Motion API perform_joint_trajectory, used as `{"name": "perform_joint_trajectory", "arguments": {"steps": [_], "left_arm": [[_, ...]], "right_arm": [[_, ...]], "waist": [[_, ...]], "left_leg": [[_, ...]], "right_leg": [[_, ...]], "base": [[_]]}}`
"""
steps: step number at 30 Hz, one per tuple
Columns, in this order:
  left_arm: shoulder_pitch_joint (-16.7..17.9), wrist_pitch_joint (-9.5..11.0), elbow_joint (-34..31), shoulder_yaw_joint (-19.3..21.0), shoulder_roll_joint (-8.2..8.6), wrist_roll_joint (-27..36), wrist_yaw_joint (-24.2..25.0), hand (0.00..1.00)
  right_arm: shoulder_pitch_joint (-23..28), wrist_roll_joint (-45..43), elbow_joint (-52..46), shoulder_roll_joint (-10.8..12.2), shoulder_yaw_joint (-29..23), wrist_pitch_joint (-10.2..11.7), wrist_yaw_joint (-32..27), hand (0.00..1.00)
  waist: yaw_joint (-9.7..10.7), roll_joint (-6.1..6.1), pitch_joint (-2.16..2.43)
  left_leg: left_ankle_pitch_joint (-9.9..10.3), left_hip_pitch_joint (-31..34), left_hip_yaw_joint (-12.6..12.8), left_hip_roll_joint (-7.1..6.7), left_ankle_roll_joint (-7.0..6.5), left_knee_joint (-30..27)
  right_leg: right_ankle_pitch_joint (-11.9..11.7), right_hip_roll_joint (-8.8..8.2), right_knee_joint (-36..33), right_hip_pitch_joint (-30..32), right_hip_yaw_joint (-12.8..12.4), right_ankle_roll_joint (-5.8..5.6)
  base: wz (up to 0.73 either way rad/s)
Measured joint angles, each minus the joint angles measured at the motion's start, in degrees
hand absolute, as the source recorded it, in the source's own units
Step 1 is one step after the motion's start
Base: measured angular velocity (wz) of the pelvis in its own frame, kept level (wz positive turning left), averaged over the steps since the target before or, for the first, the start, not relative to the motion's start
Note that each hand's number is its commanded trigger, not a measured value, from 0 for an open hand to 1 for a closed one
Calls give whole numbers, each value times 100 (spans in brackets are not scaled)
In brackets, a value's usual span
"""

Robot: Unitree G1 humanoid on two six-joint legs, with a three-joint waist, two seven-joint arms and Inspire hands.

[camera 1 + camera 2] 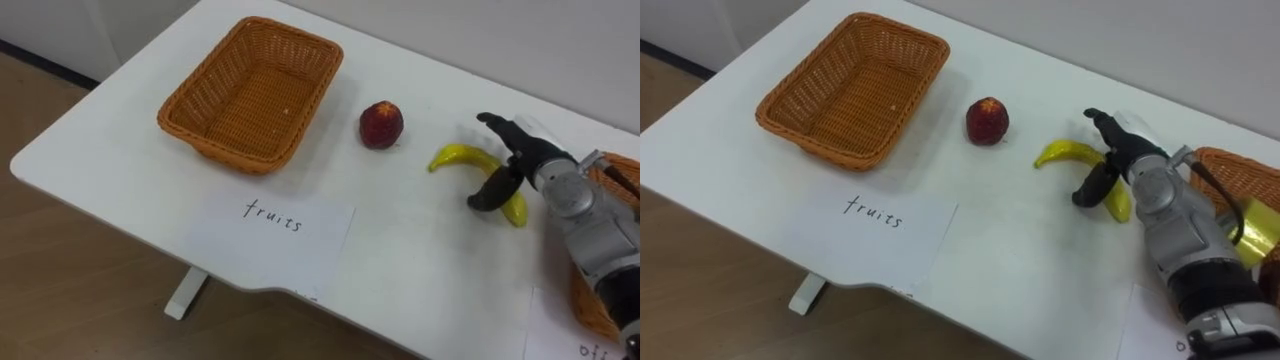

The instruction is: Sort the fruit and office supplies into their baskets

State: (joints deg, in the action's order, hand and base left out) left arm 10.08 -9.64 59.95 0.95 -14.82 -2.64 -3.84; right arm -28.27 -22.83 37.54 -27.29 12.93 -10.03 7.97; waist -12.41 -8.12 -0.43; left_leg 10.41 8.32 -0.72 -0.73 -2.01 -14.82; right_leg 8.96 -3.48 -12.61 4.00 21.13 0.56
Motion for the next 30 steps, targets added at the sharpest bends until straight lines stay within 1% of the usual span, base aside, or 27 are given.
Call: {"name": "perform_joint_trajectory", "arguments": {"steps": [3, 4, 5, 8, 12, 15, 22, 26, 27, 28, 29, 30], "left_arm": [[-14, -8, 24, -4, -26, 99, -1, 0], [-48, -9, 26, -3, -27, 99, -2, 0], [-81, -6, 25, -3, -27, 110, -7, 0], [-157, -6, 30, -4, -27, 206, -23, 0], [-214, -5, 41, -14, -32, 211, -23, 0], [-283, -5, 60, -18, -49, 211, -21, 0], [-374, -5, 84, -35, -59, 211, -21, 0], [-380, -5, 84, -49, -60, 210, -22, 0], [-382, -5, 84, -55, -60, 209, -22, 0], [-384, -5, 84, -57, -60, 209, -23, 0], [-387, -5, 84, -60, -60, 209, -23, 0], [-376, -5, 85, -61, -60, 207, -27, 0]], "right_arm": [[-41, 1, 17, -51, 225, -6, 114, 0], [-45, 10, 42, -102, 308, -4, 167, 0], [-59, 23, 48, -170, 404, -2, 237, 0], [-98, 18, 71, -233, 504, -22, 429, 0], [-211, 18, 259, -234, 562, -84, 807, 0], [-241, 24, 337, -239, 595, -132, 962, 0], [-244, 0, 423, -276, 594, -147, 1164, 0], [-258, -2, 423, -277, 594, -173, 1221, 0], [-259, -2, 424, -277, 594, -180, 1222, 11], [-259, -2, 424, -277, 594, -181, 1222, 76], [-260, -2, 425, -277, 594, -183, 1223, 84], [-260, -3, 424, -277, 594, -190, 1223, 100]], "waist": [[-26, -63, 2], [-51, -84, -1], [-76, -104, -11], [-77, -134, -36], [-75, -126, -46], [-103, -126, -48], [-207, -126, -48], [-212, -126, -48], [-214, -127, -48], [-214, -127, -48], [-216, -128, -48], [-219, -132, -48]], "left_leg": [[-7, 4, 7, 6, 7, -7], [-6, 7, 2, 6, 7, -14], [-4, 8, -2, 6, 6, -34], [13, 49, -43, 4, 3, -96], [48, 113, -91, 3, 4, -190], [54, 118, -97, 4, 19, -194], [44, 117, -97, 6, 33, -201], [34, 118, -107, 3, 27, -201], [34, 117, -108, 3, 27, -201], [34, 117, -108, 3, 27, -201], [33, 116, -108, 3, 27, -201], [32, 115, -108, 2, 28, -199]], "right_leg": [[-11, 5, -1, 13, 0, 16], [-11, 5, -1, 13, 6, 16], [-12, 5, -1, 12, 14, 17], [-24, 12, 0, 11, 34, 18], [-52, 31, 6, 16, 38, 25], [-62, 41, 7, 20, 7, 27], [-73, 64, 7, 27, -44, 44], [-74, 70, 7, 24, -44, 47], [-74, 70, 8, 24, -44, 47], [-74, 70, 8, 24, -45, 47], [-75, 70, 8, 23, -45, 47], [-75, 69, 9, 22, -38, 47]], "base": [[-3], [0], [4], [5], [1], [0], [0], [0], [0], [0], [0], [0]]}}
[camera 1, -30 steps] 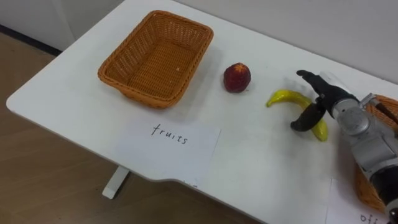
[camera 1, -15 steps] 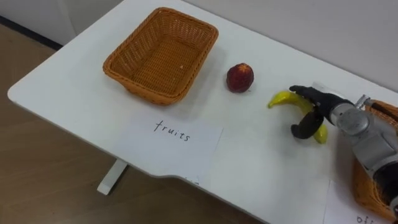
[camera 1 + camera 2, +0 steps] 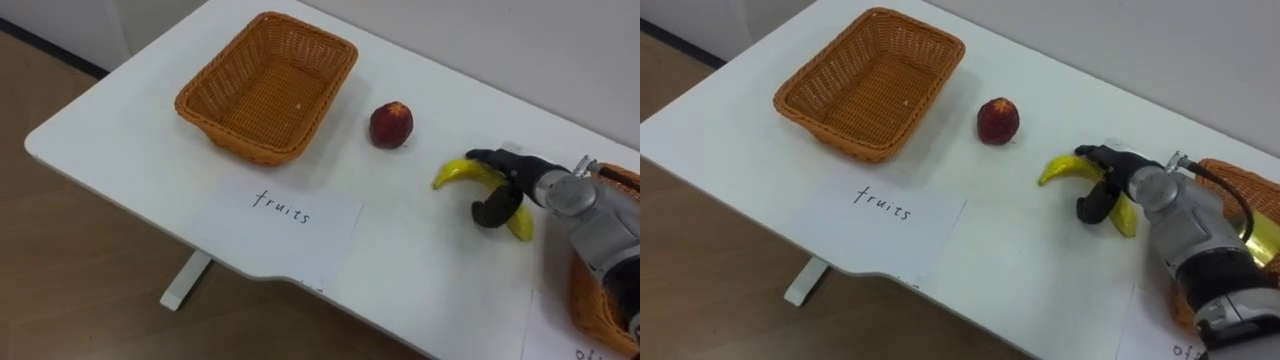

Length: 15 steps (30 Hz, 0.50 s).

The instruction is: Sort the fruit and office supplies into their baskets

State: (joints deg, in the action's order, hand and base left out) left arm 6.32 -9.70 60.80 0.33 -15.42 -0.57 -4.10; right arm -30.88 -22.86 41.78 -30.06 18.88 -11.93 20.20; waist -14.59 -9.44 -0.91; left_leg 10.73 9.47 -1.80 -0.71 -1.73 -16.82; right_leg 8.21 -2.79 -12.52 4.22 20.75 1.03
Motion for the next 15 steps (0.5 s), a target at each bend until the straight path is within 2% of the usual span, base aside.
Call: {"name": "perform_joint_trajectory", "arguments": {"steps": [3, 7, 15], "left_arm": [[16, -1, -1, -2, -7, -7, -24, 0], [-2, -1, -3, -6, -35, -7, -34, 0], [-22, -3, -4, -153, -75, -8, -86, 0]], "right_arm": [[-14, -72, -22, 0, -4, -14, -39, 100], [-135, -285, -21, -8, -9, -145, -201, 100], [-140, -501, -196, -9, 17, -256, -242, 100]], "waist": [[-1, -31, -6], [-6, -101, 20], [-10, -89, 7]], "left_leg": [[-1, 2, -5, 0, 2, 1], [0, 32, -75, -3, 9, 0], [5, 28, -115, -3, 22, -4]], "right_leg": [[0, 1, 12, -3, 29, 1], [-14, 18, 92, -21, 107, 14], [-17, 39, 106, -47, 143, 12]], "base": [[1], [8], [2]]}}
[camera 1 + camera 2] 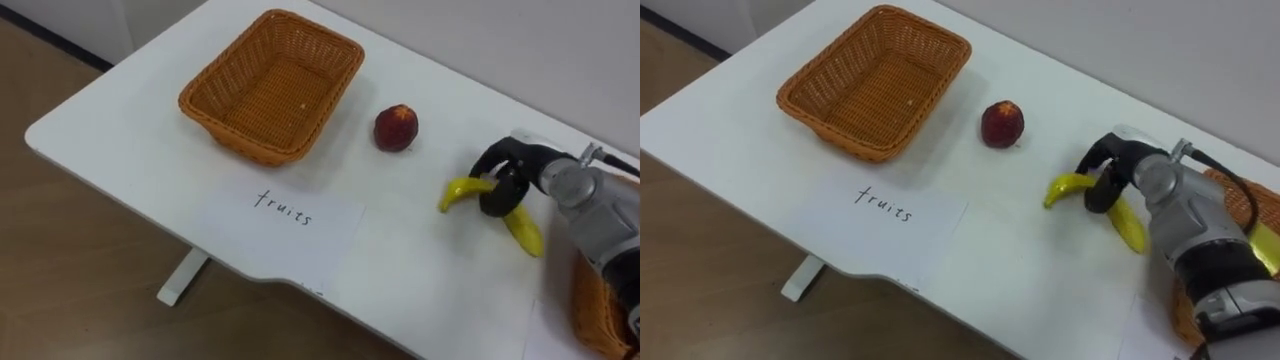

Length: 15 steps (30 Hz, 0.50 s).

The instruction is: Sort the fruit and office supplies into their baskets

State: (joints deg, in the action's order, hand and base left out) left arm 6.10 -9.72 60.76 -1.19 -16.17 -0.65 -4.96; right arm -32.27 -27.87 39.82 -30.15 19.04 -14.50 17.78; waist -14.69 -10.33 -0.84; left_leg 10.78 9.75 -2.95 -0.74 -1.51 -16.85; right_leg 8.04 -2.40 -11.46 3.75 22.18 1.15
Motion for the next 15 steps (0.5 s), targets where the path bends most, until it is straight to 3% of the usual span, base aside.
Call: {"name": "perform_joint_trajectory", "arguments": {"steps": [6, 15], "left_arm": [[-13, 3, 0, -133, -10, 0, -76, 0], [24, 10, -13, -130, -13, 3, -104, 0]], "right_arm": [[33, 3, -32, 0, 125, 7, 78, 100], [43, 82, -121, -13, 225, 2, 113, 100]], "waist": [[-5, 21, -15], [-10, -1, 2]], "left_leg": [[0, -4, 9, 0, 0, 33], [-5, -111, 95, 10, 2, 127]], "right_leg": [[0, -1, 15, 10, -3, 0], [-1, -3, 87, -63, -6, -2]], "base": [[0], [-3]]}}
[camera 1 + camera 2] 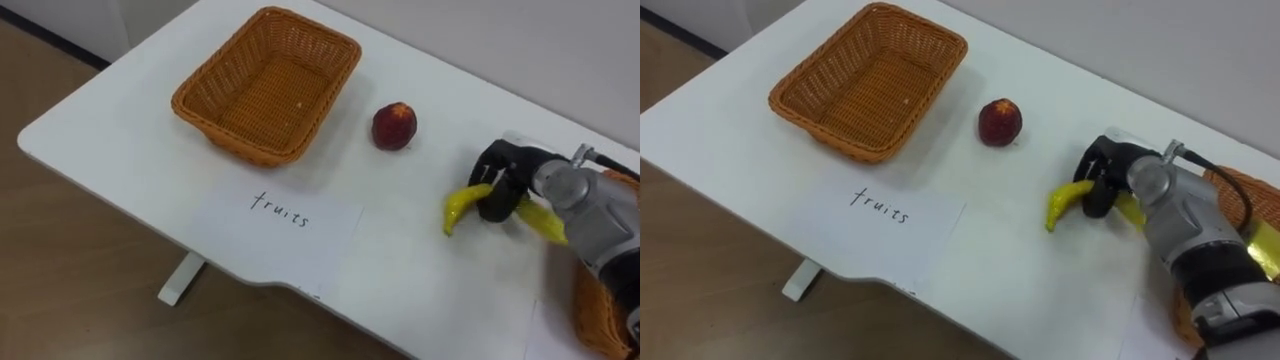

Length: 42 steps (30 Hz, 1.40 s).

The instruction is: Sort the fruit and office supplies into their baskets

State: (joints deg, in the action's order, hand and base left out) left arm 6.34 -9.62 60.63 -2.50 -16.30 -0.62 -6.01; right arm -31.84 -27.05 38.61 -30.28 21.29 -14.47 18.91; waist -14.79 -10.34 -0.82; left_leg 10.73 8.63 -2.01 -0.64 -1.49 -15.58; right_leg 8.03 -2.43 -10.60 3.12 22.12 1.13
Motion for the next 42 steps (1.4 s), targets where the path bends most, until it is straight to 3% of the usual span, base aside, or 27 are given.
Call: {"name": "perform_joint_trajectory", "arguments": {"steps": [8, 18, 27, 30, 36, 42], "left_arm": [[74, 1, -12, 11, -11, -5, 5, 0], [220, 135, -33, 261, -25, -23, 6, 0], [411, 139, -106, 464, 35, -24, 45, 0], [522, 112, -104, 464, 46, -17, 44, 0], [585, 89, -13, 475, 126, -22, 45, 0], [579, 96, 88, 619, 131, -21, 6, 0]], "right_arm": [[61, 46, -121, 0, -3, 3, 5, 100], [182, -38, -1488, 1, -42, 87, 254, 100], [381, -74, -2288, -4, -651, 194, 287, 100], [381, -81, -2421, -4, -687, 193, 264, 100], [380, -100, -3018, -5, -697, 197, 231, 100], [377, -193, -3462, -4, -701, 198, 180, 100]], "waist": [[23, -19, 16], [234, -20, 17], [252, 7, 15], [264, 69, 3], [364, 130, 30], [354, 66, 87]], "left_leg": [[0, -29, 4, 0, 0, 6], [-14, -29, -8, -10, -3, 23], [-12, -53, -47, -14, -4, -13], [-11, -140, -42, -12, -4, 2], [-13, -208, -45, -18, -4, 2], [-39, -258, -30, -14, -1, 21]], "right_leg": [[0, -3, 0, -25, 12, 0], [0, -8, -4, -34, -1, -1], [2, -4, 1, -91, 13, -2], [2, -5, -2, -186, -10, -4], [6, -17, -3, -253, -11, -9], [6, -15, -4, -282, -32, -8]], "base": [[-1], [0], [3], [0], [0], [0]]}}
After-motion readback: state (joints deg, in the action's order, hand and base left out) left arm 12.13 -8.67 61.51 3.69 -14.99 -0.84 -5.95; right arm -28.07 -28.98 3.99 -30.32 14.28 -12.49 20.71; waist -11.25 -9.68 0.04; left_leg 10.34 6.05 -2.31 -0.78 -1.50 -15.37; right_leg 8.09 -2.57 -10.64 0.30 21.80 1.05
